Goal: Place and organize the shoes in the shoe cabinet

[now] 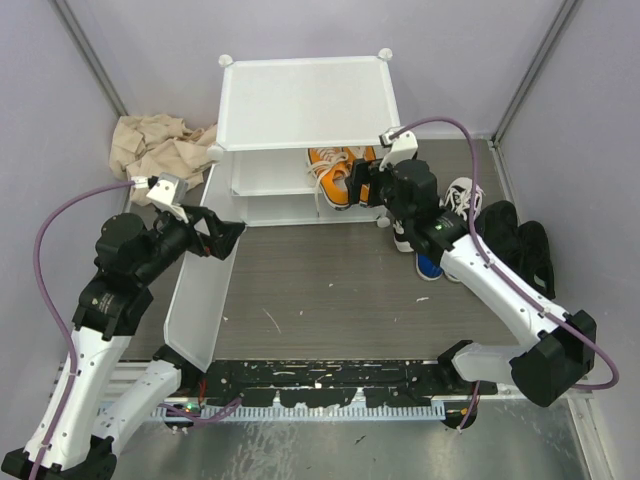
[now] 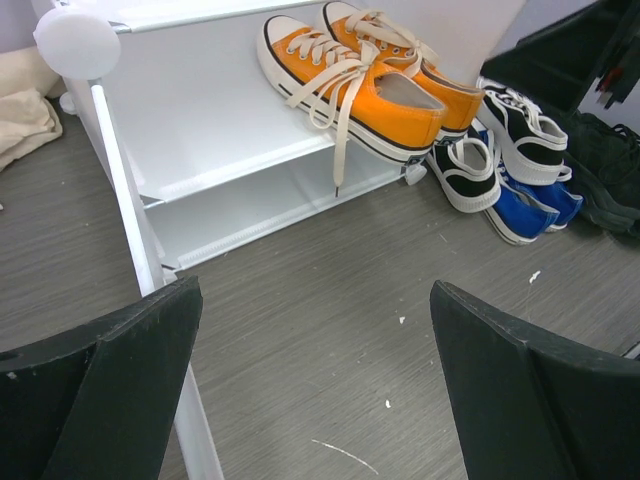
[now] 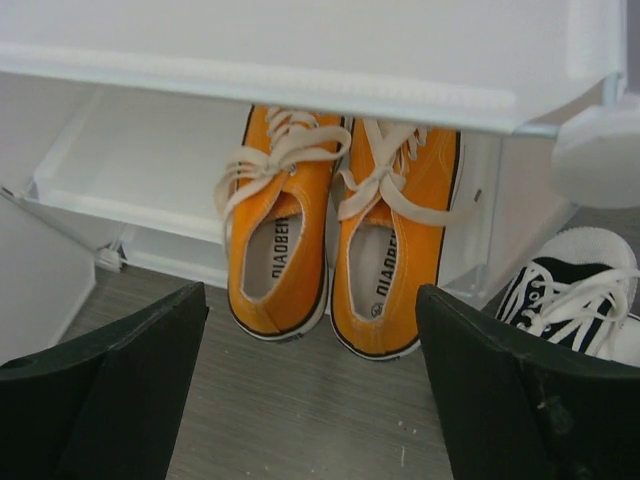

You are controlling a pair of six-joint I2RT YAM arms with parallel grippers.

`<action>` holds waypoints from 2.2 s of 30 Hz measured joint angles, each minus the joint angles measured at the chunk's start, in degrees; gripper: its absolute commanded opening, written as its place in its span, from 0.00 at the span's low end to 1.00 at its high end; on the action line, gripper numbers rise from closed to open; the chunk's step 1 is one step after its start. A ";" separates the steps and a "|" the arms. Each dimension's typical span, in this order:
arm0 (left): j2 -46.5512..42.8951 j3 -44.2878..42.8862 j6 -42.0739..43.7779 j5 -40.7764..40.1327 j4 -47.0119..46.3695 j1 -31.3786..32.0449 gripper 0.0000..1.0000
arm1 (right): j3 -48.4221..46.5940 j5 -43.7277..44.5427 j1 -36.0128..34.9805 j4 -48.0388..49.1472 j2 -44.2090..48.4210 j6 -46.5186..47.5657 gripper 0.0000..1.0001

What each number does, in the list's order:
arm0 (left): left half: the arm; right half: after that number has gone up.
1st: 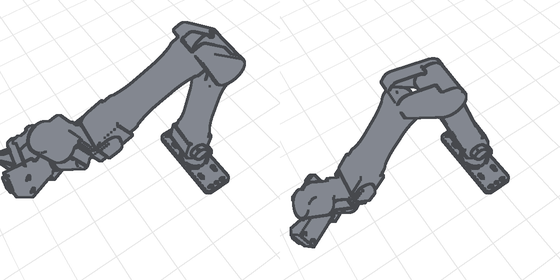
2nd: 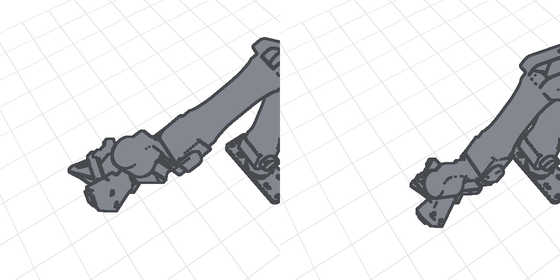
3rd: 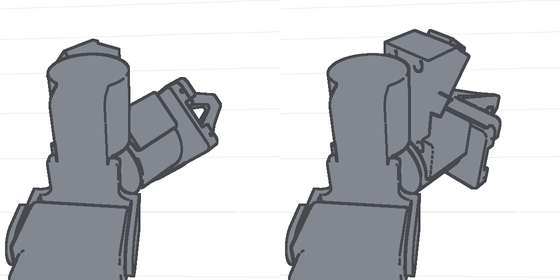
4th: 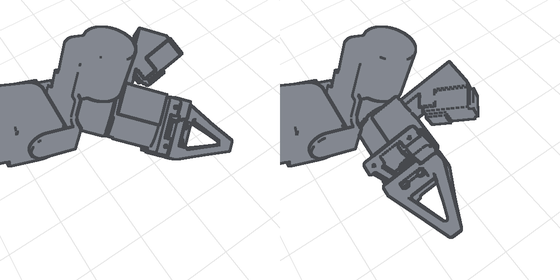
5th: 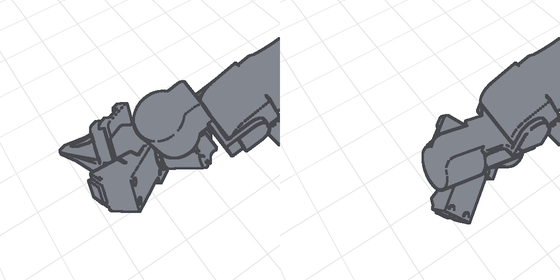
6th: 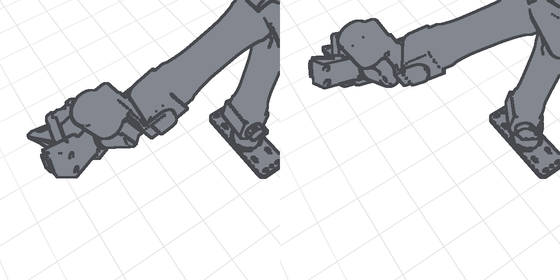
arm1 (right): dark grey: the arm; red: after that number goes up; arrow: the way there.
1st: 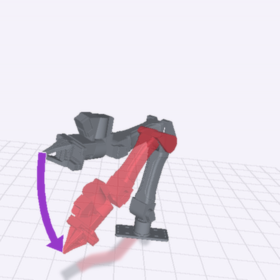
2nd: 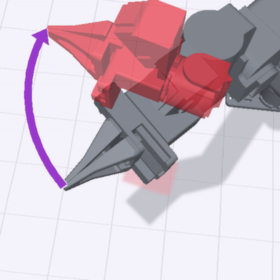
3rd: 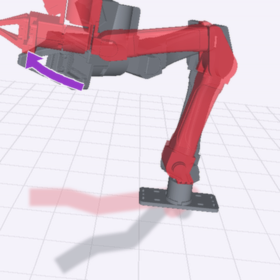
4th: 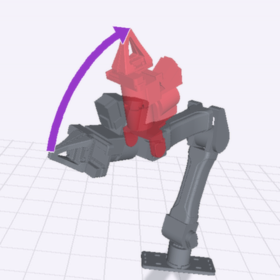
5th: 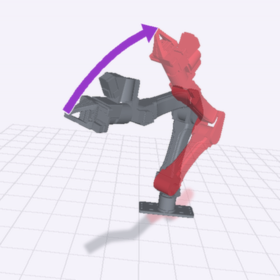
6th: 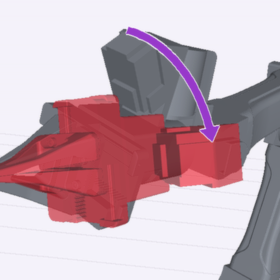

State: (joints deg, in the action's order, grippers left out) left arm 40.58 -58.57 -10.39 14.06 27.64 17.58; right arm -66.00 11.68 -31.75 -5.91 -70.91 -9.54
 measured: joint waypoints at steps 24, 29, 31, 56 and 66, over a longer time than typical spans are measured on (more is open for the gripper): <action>0.02 0.76 0.85 -0.42 -1.36 0.04 0.98 | 3.17 6.80 0.00 -1.36 -8.13 1.79 0.38; 0.02 0.87 0.85 -0.42 -1.55 0.04 0.98 | 3.23 9.49 0.00 -0.92 -8.70 2.10 0.02; 0.02 0.98 0.87 -0.42 -1.75 0.04 0.98 | 3.32 10.71 -0.13 -0.42 -9.35 2.54 0.01; 0.17 1.40 1.03 -0.76 -2.69 0.04 0.98 | 3.17 18.71 1.18 16.92 -17.86 11.26 0.01; 0.17 1.79 1.18 -0.83 -3.37 0.07 0.98 | 1.49 17.14 1.99 17.94 -19.23 11.39 0.01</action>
State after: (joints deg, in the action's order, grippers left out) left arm 40.75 -56.77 -9.21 13.23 24.27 17.65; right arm -64.51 28.82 -29.76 12.03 -90.15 1.85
